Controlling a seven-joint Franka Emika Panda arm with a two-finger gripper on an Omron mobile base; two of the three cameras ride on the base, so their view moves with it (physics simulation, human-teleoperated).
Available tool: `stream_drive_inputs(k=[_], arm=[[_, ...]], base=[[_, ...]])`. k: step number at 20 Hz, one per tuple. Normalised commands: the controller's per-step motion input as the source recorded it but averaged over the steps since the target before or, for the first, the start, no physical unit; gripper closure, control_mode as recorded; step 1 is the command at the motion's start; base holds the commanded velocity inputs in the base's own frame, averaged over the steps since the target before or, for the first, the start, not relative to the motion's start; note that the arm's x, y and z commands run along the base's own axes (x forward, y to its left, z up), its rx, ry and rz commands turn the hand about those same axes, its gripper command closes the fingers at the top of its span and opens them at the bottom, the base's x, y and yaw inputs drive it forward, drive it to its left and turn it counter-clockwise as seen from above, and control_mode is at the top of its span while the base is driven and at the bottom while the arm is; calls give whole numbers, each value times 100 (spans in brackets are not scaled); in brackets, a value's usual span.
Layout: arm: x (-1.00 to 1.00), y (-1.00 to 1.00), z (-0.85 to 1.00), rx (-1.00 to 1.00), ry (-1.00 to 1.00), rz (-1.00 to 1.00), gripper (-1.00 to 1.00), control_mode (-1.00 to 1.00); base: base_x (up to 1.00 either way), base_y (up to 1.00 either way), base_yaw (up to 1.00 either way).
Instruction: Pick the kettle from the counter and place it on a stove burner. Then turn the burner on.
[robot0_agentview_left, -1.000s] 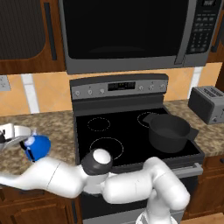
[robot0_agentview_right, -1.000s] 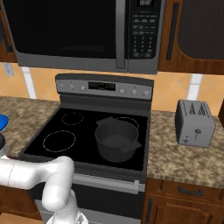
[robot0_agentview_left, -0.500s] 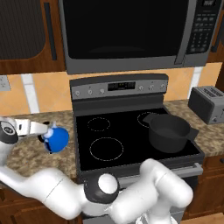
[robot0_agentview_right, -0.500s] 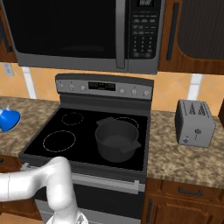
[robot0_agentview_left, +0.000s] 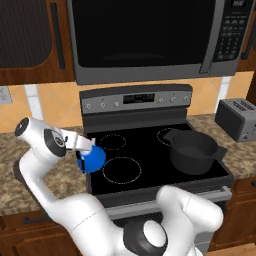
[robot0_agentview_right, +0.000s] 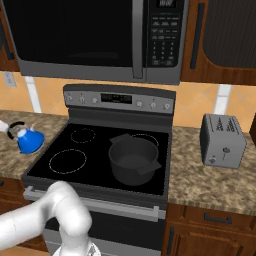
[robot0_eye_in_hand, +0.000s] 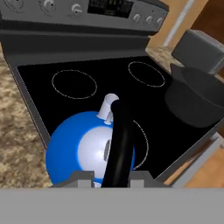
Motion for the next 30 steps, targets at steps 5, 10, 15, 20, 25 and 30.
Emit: stream_drive_inputs(k=[5, 10, 15, 20, 25, 30], arm=[[12, -100, 0, 14, -2, 0, 100, -100], [6, -92, -5, 6, 2, 1, 100, -100], [17, -24, -12, 0, 4, 0, 100, -100], [15, -9, -45, 1, 6, 0, 100, -100], [35, 0, -52, 3, 14, 0, 100, -100], [21, 0, -12, 0, 3, 0, 100, -100]], base=[[0, 0, 0], [0, 0, 0], [0, 0, 0], [0, 0, 0], [0, 0, 0], [0, 0, 0]])
